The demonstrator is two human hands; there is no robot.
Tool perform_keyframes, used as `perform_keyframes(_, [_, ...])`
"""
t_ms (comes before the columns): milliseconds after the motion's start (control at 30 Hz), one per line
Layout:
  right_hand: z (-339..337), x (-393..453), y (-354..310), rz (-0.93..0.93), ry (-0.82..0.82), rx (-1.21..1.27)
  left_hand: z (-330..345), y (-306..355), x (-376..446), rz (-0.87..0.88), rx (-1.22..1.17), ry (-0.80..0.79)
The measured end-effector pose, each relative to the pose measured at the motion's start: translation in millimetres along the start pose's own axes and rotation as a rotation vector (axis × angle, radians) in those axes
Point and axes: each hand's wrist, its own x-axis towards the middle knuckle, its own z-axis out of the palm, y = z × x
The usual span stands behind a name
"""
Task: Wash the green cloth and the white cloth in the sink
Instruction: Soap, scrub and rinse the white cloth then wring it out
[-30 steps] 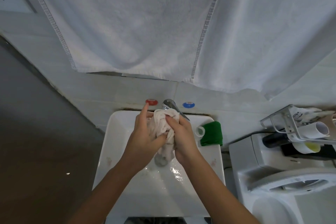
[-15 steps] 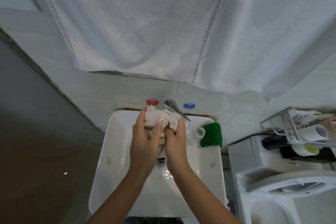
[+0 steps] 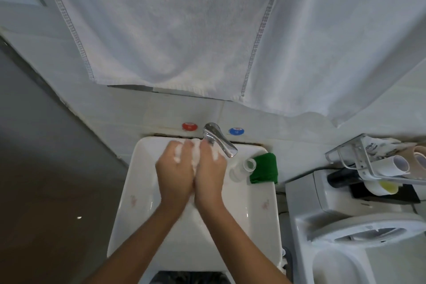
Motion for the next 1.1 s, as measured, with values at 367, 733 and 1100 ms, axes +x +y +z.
perform_keyframes(367, [3,11,-5,0.035,-0.064,-0.149,6,10,27,-0.082,0.016,-0.018])
perform_keyframes(733, [-3,13,-10,0.129,-0.173,-0.099,4,17,29,-0.131,-0.060,-0.029])
perform_keyframes(1100, [-13,20,-8,0.105,-0.088,-0.115,19,16,11,-0.120,0.018,-0.039])
